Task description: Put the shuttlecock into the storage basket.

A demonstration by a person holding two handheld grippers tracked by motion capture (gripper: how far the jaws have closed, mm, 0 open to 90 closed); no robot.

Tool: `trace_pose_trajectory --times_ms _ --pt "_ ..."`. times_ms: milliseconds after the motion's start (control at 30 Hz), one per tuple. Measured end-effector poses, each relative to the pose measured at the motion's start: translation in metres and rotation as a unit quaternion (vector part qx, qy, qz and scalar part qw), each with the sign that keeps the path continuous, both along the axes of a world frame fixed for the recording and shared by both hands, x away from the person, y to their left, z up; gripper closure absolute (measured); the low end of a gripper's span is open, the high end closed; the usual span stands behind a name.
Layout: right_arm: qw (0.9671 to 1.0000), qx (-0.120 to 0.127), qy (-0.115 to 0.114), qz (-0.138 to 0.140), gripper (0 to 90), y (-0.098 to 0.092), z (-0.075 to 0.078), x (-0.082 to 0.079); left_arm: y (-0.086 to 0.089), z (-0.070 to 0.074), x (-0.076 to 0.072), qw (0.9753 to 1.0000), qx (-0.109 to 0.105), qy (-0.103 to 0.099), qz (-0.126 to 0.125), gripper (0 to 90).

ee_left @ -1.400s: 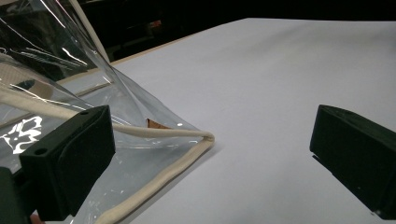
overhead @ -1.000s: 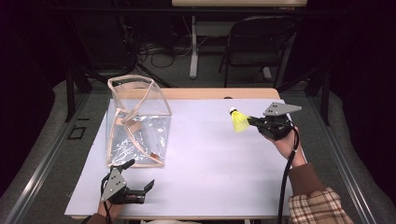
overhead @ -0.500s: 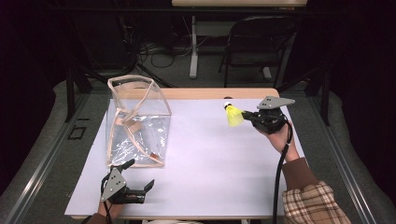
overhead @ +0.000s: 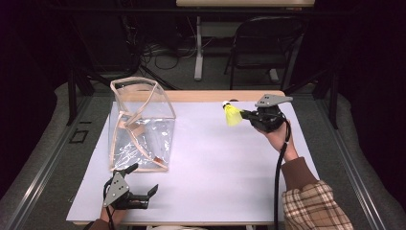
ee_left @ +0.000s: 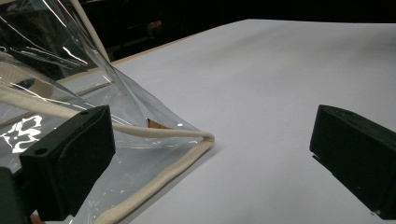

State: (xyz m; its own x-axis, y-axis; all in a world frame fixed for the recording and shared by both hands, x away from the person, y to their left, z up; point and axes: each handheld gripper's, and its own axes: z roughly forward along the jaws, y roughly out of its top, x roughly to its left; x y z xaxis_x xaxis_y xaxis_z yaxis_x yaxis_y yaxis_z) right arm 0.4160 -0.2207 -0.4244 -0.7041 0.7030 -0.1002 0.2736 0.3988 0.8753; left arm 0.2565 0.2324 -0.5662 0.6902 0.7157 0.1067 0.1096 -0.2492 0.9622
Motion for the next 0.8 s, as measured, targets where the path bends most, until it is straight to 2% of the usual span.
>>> trace_pose_trajectory --times_ms 233,367,633,733,800 --pt "1.0 0.001 0.001 0.006 90.0 0.008 0.003 0.005 0.001 0.0 0.001 1.0 -0.009 0.002 0.004 0.1" --pt "1.0 0.0 0.0 0.007 90.0 0.013 0.006 0.006 0.0 0.001 0.0 1.0 -0.005 -0.001 -0.001 0.0" --pt "0.9999 -0.007 0.003 0.011 90.0 0.026 0.005 0.009 0.001 0.002 -0.001 0.9999 -0.012 -0.002 -0.003 0.0" --pt "0.9999 -0.007 0.005 0.011 90.0 0.031 0.004 0.013 0.001 0.001 0.0 0.9999 -0.014 0.003 0.0 0.0" --pt "0.9999 -0.004 0.007 0.011 90.0 0.032 0.003 0.014 0.001 0.002 -0.001 0.9999 -0.013 -0.002 -0.003 0.0"
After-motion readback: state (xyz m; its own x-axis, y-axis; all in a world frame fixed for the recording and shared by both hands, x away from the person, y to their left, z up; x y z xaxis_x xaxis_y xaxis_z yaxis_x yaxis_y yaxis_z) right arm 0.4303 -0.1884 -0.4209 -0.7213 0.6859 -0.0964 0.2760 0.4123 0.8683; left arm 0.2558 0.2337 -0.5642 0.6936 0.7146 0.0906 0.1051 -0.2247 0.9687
